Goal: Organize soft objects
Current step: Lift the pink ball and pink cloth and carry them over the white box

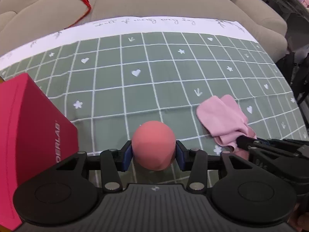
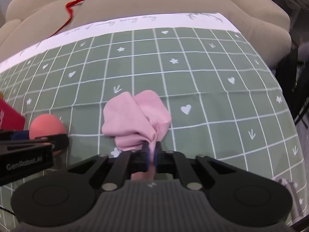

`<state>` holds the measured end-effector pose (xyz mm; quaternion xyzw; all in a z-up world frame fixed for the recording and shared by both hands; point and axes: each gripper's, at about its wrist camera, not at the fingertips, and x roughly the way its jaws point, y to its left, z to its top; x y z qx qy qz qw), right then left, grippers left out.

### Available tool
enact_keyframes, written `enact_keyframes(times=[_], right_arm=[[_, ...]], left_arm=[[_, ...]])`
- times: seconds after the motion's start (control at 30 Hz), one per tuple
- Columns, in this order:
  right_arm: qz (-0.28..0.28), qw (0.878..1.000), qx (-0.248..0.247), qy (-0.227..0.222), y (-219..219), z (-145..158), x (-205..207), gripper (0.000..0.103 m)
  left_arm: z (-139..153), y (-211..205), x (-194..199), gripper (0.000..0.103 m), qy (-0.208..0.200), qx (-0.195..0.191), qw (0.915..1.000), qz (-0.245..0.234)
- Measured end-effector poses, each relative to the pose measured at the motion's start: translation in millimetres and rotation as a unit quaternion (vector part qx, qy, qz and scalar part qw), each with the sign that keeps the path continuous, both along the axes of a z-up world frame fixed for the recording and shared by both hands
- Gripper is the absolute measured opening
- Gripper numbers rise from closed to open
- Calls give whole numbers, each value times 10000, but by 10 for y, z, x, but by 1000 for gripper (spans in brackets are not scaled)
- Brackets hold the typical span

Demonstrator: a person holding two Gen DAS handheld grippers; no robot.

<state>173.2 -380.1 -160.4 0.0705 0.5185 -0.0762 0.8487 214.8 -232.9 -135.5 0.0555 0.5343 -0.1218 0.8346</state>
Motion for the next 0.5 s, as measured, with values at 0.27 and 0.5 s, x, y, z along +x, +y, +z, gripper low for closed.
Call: enact_keyframes(times=[0.27, 0.5], right_arm=[[-350, 9994, 9, 87, -37, 57, 61, 0], [-778, 9960, 410, 147, -98, 307, 202, 0]], left_arm=[[47, -59, 28, 52, 216, 108, 9995, 189], [109, -70, 152, 52, 723, 250, 9963, 390]])
